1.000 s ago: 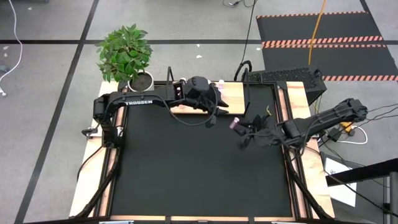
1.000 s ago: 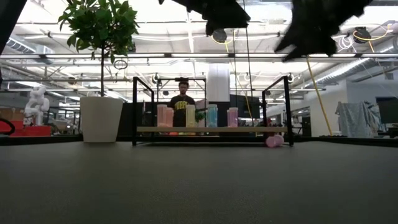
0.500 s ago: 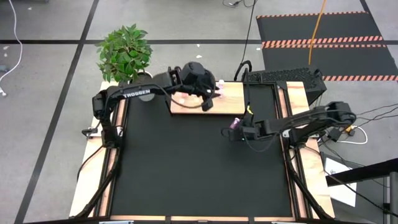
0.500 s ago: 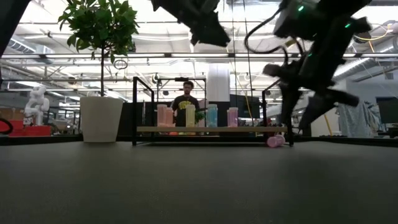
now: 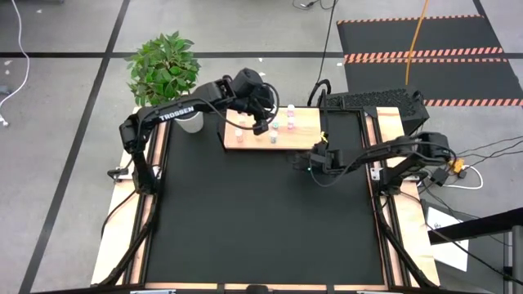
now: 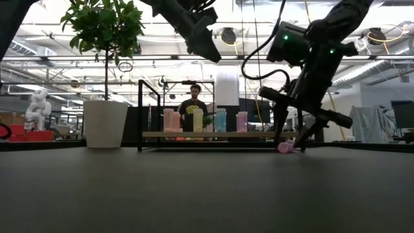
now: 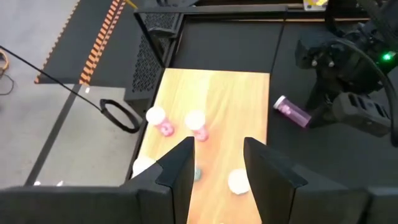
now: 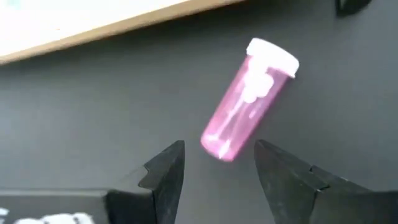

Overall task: Pick and place medicine bottles onto shelf by color
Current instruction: Put the violet pill bottle on the shelf aligned with the other violet pill bottles

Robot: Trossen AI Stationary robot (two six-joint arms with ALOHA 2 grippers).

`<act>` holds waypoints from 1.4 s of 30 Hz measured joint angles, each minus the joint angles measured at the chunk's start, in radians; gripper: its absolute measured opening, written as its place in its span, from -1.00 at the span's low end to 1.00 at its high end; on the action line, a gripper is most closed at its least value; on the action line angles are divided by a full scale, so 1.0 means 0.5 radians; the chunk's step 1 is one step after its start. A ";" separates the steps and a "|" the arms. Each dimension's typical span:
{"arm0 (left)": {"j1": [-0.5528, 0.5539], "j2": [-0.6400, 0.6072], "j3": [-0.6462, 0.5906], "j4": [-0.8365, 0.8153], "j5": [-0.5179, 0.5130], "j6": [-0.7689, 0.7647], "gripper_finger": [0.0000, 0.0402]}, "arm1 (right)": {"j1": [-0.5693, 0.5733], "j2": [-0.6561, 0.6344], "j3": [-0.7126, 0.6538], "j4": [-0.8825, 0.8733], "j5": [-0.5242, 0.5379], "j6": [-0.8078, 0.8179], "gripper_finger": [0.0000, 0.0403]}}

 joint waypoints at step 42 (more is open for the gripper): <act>-0.216 0.000 -0.004 -0.028 0.486 -0.150 -0.30 | 0.412 -0.550 -0.002 0.222 0.237 -1.718 -0.50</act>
